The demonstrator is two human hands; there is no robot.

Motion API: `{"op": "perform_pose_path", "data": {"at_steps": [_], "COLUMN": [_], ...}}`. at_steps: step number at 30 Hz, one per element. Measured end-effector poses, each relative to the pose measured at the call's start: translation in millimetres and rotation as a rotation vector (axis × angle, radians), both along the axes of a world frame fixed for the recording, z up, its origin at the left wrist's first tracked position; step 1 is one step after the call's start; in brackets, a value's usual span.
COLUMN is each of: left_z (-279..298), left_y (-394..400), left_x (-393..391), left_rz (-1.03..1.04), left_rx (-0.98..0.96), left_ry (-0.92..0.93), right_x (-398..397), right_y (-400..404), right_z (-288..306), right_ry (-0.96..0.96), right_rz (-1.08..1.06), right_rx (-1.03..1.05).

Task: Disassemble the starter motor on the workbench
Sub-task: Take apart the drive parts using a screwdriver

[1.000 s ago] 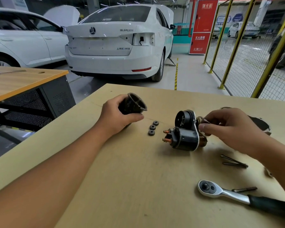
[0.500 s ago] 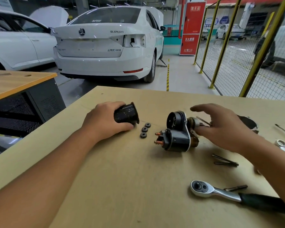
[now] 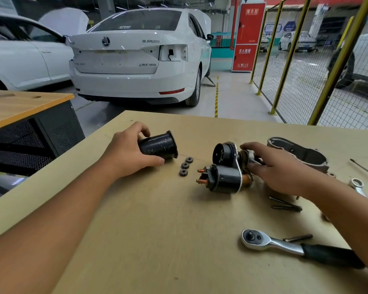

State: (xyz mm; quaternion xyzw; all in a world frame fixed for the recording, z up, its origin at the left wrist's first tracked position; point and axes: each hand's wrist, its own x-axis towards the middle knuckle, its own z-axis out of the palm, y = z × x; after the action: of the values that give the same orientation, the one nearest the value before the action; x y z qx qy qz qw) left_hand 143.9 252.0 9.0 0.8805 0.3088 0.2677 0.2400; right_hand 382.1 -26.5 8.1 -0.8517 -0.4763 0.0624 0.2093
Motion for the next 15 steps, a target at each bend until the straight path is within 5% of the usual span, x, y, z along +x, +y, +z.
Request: {"op": "perform_pose_path", "data": {"at_steps": [15], "left_z": [7], "left_y": [-18], "left_x": [12], "left_rz": [0.073], "left_rx": [0.090], "left_ry": [-0.400], "right_x": [6], "right_y": [2], "right_z": [-3], "right_ry": [0.026], "right_rz": [0.000], "right_rx": [0.053]}}
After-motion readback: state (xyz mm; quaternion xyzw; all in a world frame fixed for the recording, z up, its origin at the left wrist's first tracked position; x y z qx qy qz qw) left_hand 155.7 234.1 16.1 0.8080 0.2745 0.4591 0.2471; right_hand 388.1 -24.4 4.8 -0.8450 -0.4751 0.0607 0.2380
